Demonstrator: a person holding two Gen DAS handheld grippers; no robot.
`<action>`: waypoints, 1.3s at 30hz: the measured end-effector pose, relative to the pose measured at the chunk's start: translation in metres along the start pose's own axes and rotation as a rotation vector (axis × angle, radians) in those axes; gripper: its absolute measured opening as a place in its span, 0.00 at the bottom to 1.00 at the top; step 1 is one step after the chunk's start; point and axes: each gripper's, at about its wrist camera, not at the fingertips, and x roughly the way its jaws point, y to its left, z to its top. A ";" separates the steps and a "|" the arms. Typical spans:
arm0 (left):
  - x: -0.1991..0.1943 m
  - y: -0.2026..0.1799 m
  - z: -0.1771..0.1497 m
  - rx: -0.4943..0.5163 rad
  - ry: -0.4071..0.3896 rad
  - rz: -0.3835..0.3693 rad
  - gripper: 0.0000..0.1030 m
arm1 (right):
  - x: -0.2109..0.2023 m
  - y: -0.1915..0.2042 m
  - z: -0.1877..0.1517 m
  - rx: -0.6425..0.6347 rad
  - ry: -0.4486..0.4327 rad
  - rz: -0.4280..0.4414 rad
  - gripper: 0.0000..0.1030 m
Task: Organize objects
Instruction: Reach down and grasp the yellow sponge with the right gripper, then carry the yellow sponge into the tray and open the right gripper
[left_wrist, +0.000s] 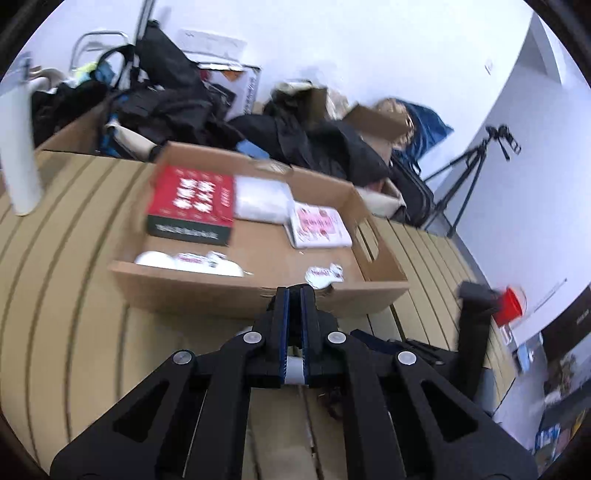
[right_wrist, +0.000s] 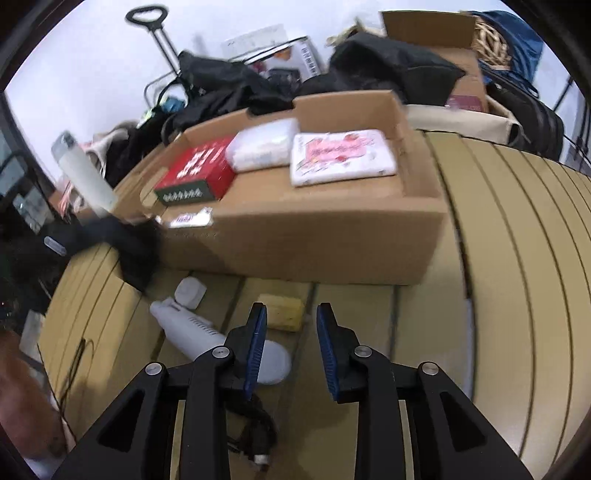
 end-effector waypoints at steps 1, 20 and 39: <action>-0.007 0.004 0.001 -0.006 -0.008 0.021 0.02 | 0.004 0.004 0.000 -0.013 0.007 -0.015 0.33; -0.078 -0.006 -0.021 0.050 -0.023 0.170 0.03 | -0.078 0.025 0.002 -0.007 -0.068 -0.047 0.35; 0.111 0.021 0.092 0.002 0.283 0.042 0.03 | 0.023 0.013 0.147 0.099 0.032 0.136 0.36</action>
